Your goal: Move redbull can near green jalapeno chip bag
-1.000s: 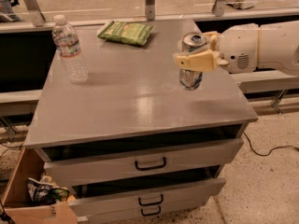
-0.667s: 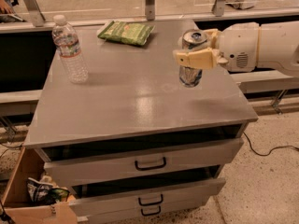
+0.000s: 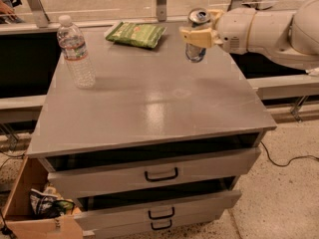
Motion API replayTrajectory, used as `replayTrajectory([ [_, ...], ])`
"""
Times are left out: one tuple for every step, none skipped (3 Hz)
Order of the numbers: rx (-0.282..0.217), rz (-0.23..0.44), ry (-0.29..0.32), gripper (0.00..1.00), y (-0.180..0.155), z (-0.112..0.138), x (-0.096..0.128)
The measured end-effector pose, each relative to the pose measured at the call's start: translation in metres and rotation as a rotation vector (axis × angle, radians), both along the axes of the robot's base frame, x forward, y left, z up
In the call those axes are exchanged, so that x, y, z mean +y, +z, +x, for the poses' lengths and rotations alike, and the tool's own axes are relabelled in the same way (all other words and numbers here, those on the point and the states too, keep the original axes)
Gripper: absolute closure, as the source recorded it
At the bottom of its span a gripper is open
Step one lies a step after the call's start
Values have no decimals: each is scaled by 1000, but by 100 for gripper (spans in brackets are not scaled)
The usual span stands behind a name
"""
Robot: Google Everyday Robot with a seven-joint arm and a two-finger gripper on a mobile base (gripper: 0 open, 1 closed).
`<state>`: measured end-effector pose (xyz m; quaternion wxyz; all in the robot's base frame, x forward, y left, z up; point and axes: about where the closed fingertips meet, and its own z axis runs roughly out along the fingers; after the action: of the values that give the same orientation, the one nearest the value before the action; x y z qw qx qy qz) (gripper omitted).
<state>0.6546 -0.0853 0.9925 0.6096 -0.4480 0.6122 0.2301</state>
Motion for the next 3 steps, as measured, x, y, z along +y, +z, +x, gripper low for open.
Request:
replayTrajectory([
  [-64, 17, -87, 100, 4, 69, -2],
  [-66, 6, -168, 100, 1, 114, 3],
  [-31, 34, -239, 100, -12, 149, 4],
])
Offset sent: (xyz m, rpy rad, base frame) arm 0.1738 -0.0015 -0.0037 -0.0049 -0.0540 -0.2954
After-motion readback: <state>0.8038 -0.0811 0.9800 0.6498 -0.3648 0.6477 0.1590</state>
